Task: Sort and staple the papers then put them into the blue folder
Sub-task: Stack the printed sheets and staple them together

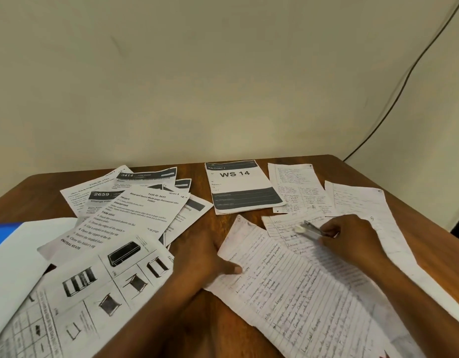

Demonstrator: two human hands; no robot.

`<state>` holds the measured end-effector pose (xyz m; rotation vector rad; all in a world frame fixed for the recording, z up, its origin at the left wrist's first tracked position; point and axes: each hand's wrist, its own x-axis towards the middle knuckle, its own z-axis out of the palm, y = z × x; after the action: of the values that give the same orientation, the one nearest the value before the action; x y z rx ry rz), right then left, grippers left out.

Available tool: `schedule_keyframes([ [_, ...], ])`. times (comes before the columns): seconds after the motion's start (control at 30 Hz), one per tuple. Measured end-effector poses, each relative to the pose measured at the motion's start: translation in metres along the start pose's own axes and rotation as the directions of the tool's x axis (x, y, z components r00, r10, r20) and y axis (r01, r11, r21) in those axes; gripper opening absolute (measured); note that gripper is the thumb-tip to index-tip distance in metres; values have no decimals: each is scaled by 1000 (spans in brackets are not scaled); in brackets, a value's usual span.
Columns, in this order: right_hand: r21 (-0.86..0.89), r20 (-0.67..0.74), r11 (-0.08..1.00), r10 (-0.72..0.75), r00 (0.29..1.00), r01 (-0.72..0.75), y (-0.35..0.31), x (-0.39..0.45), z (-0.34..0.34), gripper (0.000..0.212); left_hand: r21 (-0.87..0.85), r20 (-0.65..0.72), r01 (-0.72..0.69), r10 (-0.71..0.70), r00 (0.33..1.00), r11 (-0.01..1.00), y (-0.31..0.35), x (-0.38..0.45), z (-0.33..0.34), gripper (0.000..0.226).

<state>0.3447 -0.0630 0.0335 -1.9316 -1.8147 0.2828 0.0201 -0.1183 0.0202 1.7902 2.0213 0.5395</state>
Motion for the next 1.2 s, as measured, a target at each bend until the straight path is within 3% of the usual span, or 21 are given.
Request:
schedule_keyframes([
  [0.1,-22,-75,1000,9,997,-11,33,-4,-22,14,-31,28,7,-7,1000,999,-12,0,-10,70],
  [0.2,19,-146,999,31,989,-28,66,-11,-40,16,-7,85,16,-15,996,1000,-23,-2,-28,55],
  [0.33,143,-188,984,130,973,-104,107,-18,-38,41,3,85,41,-41,996,999,-36,2,-43,53],
  [0.43,106,-200,987,139,970,-119,116,-23,-25,28,23,70,30,-32,997,999,-43,3,-51,50],
  [0.6,-67,-273,988,113,955,-136,99,-33,-11,28,32,-99,-3,6,995,999,-54,-14,-53,55],
  [0.7,-172,-321,985,-54,945,-2,52,-56,-8,35,-5,-221,-40,38,975,999,-58,-38,-48,62],
  [0.8,-107,-120,982,-170,978,158,-9,-86,1,65,154,-237,-62,98,966,986,-61,-65,-40,88],
  [0.87,-71,194,979,-175,965,192,-28,-93,15,88,218,-107,-31,56,993,975,-68,-82,-36,110],
  [0.93,-146,385,952,-197,902,270,-35,-90,35,102,245,34,-5,-3,999,969,-78,-94,-30,123],
  [1.2,-237,444,894,-249,861,380,-57,-78,58,109,286,136,-97,60,989,953,-91,-92,-19,127],
])
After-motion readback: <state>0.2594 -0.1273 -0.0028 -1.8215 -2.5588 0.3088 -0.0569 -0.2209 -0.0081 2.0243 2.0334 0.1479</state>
